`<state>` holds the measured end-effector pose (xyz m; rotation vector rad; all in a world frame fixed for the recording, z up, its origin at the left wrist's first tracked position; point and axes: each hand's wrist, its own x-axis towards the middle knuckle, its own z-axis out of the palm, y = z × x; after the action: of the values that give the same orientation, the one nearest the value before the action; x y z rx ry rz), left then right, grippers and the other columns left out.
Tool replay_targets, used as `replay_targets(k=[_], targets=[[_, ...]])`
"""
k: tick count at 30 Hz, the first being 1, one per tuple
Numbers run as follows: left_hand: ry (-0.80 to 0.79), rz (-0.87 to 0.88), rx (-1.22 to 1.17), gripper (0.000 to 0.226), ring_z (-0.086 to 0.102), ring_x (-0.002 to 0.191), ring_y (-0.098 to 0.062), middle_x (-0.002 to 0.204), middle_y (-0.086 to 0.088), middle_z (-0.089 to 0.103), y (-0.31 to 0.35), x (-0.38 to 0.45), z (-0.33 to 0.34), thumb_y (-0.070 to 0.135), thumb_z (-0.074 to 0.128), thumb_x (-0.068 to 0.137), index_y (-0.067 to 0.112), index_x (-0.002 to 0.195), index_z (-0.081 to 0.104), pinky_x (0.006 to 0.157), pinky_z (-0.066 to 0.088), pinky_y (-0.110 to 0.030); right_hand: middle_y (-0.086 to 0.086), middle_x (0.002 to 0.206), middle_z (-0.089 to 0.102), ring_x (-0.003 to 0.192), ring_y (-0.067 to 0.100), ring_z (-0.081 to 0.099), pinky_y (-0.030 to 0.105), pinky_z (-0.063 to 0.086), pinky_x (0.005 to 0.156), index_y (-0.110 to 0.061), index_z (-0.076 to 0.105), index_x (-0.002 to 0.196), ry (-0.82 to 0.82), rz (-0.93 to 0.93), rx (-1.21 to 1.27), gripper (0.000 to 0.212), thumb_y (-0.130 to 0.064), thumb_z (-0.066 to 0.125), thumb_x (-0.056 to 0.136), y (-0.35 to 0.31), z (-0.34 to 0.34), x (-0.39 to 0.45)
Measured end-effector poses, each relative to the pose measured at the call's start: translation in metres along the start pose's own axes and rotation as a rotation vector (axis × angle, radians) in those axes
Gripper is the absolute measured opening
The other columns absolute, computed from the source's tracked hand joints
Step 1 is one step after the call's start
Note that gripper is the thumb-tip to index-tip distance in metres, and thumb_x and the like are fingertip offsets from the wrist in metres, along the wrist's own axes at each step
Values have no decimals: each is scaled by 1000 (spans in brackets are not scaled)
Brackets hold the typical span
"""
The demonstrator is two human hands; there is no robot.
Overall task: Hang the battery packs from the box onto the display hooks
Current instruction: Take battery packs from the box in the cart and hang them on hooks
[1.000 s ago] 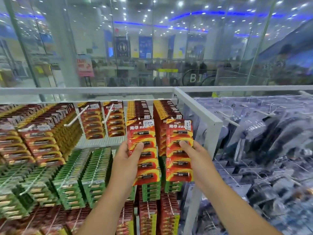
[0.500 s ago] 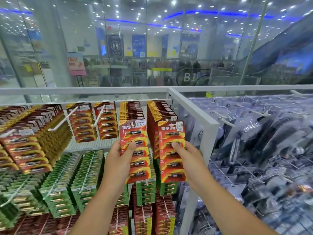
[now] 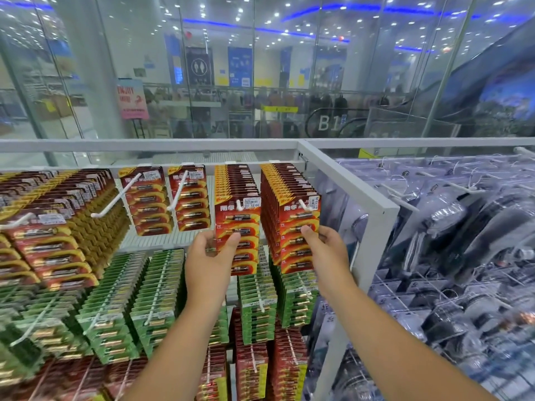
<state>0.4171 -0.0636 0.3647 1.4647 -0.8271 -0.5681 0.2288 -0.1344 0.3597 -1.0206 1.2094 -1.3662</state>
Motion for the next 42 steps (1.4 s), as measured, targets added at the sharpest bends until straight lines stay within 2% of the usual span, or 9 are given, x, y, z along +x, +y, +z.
replay_targets(k=[7,13,21,25,28,32,34,38,42], targets=[[-103,0,65,30,61,102,-9,111,14,63,-16,-1,-17,46,73,94,34,116,57,73,48,-28,-8,118,72,111,14,68,46,52,106,-28,65,124,75,-24,-122,34,-46,72,96,21,0,-11],[-218,-13,101,43,57,103,4,130,12,57,-29,-23,-50,49,71,94,39,131,53,80,47,-29,-14,129,60,117,5,59,36,49,105,-34,56,134,47,-99,-220,45,-41,74,94,33,-10,-53],[-353,-105,33,37,58,104,7,127,23,59,-61,-78,-59,50,68,94,44,129,57,84,47,-32,-13,130,58,116,0,58,24,48,97,-34,53,137,-80,-61,-282,39,-30,68,101,61,-35,-113],[-449,-119,48,27,61,95,14,127,26,57,-72,-102,-28,46,68,96,48,122,58,68,51,-17,-12,120,63,109,7,64,29,53,93,-35,58,130,-24,-20,-281,31,-27,67,101,78,-68,-131],[-519,-130,46,28,64,93,13,126,24,59,-80,-124,4,43,70,96,45,121,60,80,52,-21,-7,116,65,101,7,66,19,54,82,-33,60,126,37,21,-282,27,-23,67,101,87,-107,-139],[-635,-153,66,30,68,101,-1,126,17,62,-90,-155,50,39,73,95,39,124,61,80,48,-18,-9,109,64,91,2,63,11,51,69,-24,61,131,122,92,-303,28,-22,64,103,96,-177,-147],[-674,-157,95,30,68,100,-4,125,15,62,-97,-172,76,38,74,94,38,122,63,81,50,-21,-5,111,65,97,10,62,12,49,72,-22,62,132,186,121,-332,30,-24,65,103,106,-215,-149],[-738,-192,157,23,66,88,6,122,16,61,-116,-213,133,36,74,94,40,114,63,75,50,-19,-5,120,65,111,18,63,38,52,97,-39,64,121,268,213,-372,23,-38,70,99,130,-283,-149],[-799,-227,309,32,64,91,9,125,17,59,-152,-258,186,44,70,95,35,125,62,75,48,-14,-3,110,62,87,11,61,10,50,65,-30,62,123,269,352,-406,23,-30,67,101,167,-350,-144]])
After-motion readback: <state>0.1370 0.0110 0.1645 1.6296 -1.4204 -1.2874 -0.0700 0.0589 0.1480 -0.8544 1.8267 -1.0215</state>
